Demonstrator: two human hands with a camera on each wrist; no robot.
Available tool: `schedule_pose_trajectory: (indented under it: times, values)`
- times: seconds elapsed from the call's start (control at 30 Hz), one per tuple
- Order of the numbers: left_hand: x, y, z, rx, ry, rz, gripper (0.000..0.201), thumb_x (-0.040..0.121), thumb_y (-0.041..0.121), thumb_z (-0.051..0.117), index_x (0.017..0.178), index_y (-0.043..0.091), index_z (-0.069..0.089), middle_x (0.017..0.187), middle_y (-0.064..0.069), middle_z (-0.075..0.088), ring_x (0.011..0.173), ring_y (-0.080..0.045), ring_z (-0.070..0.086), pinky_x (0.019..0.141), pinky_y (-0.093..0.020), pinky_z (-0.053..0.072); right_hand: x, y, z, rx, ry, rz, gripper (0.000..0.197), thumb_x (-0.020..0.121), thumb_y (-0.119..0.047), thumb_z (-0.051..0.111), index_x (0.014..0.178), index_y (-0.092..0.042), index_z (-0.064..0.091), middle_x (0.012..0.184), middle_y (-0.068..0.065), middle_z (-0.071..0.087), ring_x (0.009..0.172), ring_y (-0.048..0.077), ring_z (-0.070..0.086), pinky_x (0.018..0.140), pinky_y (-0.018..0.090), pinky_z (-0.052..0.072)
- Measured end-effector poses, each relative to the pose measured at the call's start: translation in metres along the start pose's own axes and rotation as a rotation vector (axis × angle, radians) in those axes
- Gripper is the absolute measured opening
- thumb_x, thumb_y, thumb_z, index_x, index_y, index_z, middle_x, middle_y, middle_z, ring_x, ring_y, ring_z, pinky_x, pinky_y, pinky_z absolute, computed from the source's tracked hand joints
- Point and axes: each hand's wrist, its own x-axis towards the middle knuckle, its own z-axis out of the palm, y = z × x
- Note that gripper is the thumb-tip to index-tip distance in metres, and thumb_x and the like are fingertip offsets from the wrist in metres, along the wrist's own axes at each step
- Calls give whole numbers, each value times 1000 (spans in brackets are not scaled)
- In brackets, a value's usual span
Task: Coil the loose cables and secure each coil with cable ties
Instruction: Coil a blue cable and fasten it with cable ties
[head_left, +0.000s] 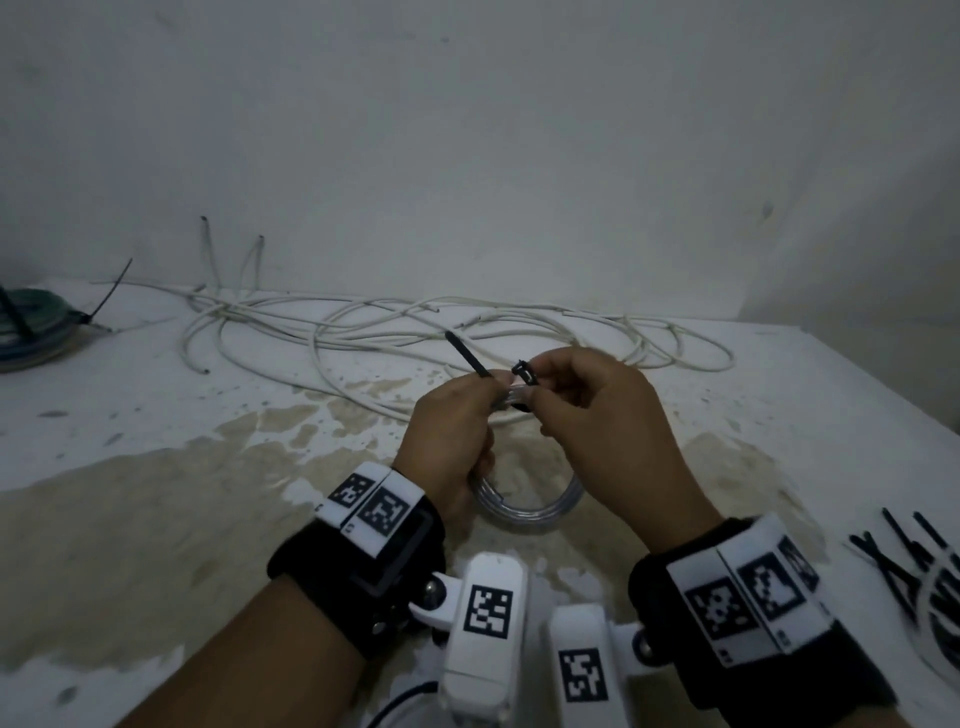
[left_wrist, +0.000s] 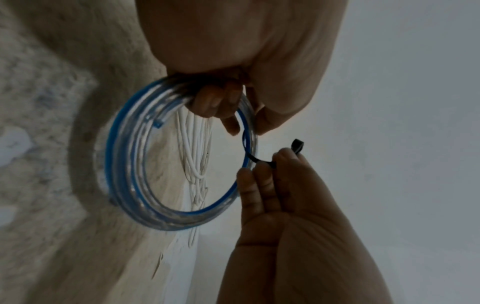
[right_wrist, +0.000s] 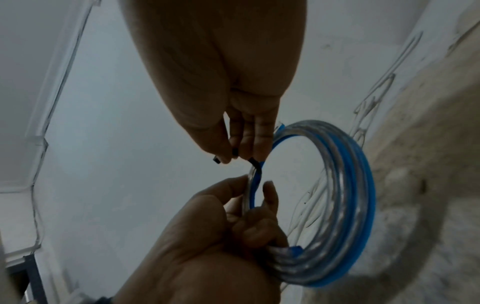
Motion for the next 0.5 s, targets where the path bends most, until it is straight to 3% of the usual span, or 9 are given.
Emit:
schedule_pose_trajectory:
  times: [0.1,0.2,0.3,0.4,0.5]
  values:
    - [0,2,-1,96,14,78,22,91,14,60,110,21,67,73,-9,60,37,-9,31,37,-17,25,-6,6,-1,84,28,18,25,83,-12,68,91,-35,59,74,-5,64,70,15,64,69,30,55]
    - [0,2,-2,253,8,192,32,90,13,62,118,27,61,81,-19,68,32,-1,34,36,-14,29,-10,9,-3,119,32,21,24,85,-12,66,94,-33,60,77,-1,66,67,14,64,64,20,52]
    - [1,-1,-1,354,20,244,21,89,16,62,108,21,68,83,-14,72,35,0,43,42,-13,35,-10,15,-5,91,88,27,21,86,-10,64,98,-27,63,79,-1,66,71,16,64,67,22,54]
    - [1,-3,-1,459,38,318,11,88,19,63,89,21,73,79,5,72,65,-3,65,62,-19,50,-9,20,-9,26,151,4,20,86,-10,64,103,-22,67,82,-11,66,74,2,61,67,12,50]
    - [-3,-2,0,646,2,399,18,91,24,58,96,18,75,80,9,70,74,-1,63,61,-3,42,-8,22,-12,-14,199,-28,19,87,-10,63,104,-18,70,89,-15,66,83,-2,61,71,5,45]
